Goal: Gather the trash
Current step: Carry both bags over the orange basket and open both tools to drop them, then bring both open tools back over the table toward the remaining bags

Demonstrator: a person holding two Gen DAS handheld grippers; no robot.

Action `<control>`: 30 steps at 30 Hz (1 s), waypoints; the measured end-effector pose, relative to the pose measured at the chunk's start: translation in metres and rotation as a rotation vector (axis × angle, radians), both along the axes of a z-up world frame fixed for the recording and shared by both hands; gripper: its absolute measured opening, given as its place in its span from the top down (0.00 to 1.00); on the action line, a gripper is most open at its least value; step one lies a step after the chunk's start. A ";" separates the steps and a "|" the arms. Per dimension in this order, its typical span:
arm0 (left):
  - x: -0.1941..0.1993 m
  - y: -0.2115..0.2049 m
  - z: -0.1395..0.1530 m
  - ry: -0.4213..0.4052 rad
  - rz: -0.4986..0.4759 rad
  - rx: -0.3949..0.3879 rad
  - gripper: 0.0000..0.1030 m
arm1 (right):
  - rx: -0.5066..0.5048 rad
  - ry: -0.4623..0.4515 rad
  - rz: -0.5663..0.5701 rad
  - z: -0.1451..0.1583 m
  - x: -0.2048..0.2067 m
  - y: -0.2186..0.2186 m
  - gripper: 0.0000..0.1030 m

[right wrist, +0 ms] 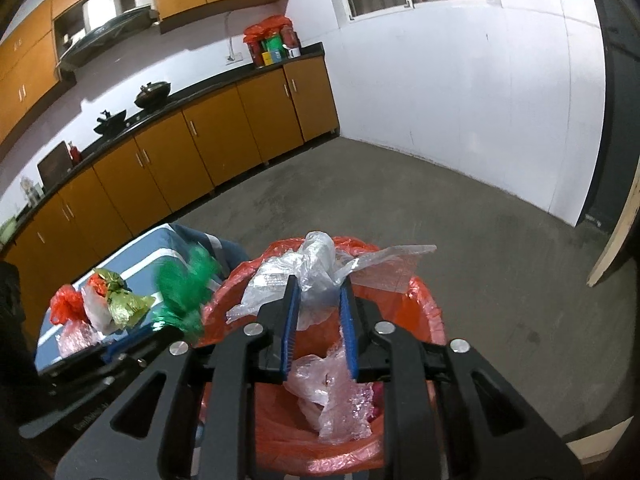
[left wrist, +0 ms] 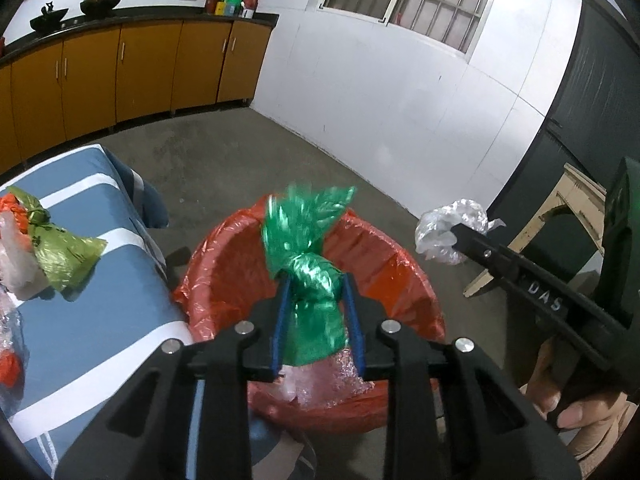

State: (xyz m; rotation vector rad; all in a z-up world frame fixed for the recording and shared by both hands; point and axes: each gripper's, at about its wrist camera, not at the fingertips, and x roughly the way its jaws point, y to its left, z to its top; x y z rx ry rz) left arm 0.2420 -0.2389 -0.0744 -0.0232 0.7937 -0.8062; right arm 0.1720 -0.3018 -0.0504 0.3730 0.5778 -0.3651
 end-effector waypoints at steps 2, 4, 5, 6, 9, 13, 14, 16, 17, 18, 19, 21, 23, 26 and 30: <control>0.001 -0.002 -0.003 0.007 0.002 0.003 0.74 | 0.009 0.002 -0.003 -0.002 -0.001 -0.002 0.75; 0.003 -0.002 -0.006 0.016 0.003 0.007 0.72 | 0.014 0.004 -0.003 -0.003 -0.001 -0.003 0.74; 0.003 -0.001 -0.007 0.018 0.005 0.009 0.72 | 0.015 0.006 -0.003 -0.003 -0.001 -0.005 0.72; 0.004 0.000 -0.008 0.020 0.010 0.013 0.71 | 0.016 0.005 -0.004 -0.003 -0.001 -0.005 0.72; 0.007 0.007 -0.011 0.027 0.040 0.017 0.66 | 0.012 0.000 -0.010 -0.002 -0.001 -0.003 0.62; 0.009 0.025 -0.011 0.013 0.104 0.025 0.55 | -0.017 0.007 -0.011 -0.002 -0.001 0.000 0.62; 0.009 0.032 -0.011 0.005 0.128 0.031 0.53 | -0.026 0.010 -0.010 -0.003 0.000 0.001 0.62; 0.009 0.042 -0.011 -0.005 0.163 0.040 0.47 | -0.038 0.014 -0.005 -0.003 0.001 0.004 0.62; 0.009 0.048 -0.011 -0.008 0.176 0.044 0.46 | -0.043 0.016 -0.001 -0.004 0.001 0.007 0.62; 0.009 0.056 -0.012 -0.013 0.200 0.053 0.45 | -0.048 0.018 0.004 -0.004 0.002 0.009 0.62; 0.008 0.060 -0.011 -0.017 0.212 0.058 0.43 | -0.053 0.019 0.008 -0.004 0.003 0.011 0.62; 0.008 0.071 -0.011 -0.021 0.245 0.066 0.42 | -0.068 0.024 0.020 -0.005 0.006 0.018 0.62; 0.007 0.082 -0.009 -0.023 0.273 0.069 0.42 | -0.078 0.027 0.033 -0.006 0.008 0.024 0.62; 0.006 0.100 -0.008 -0.032 0.312 0.075 0.42 | -0.093 0.033 0.058 -0.006 0.013 0.035 0.62; 0.003 0.119 -0.005 -0.051 0.353 0.083 0.42 | -0.117 0.040 0.097 -0.006 0.019 0.049 0.62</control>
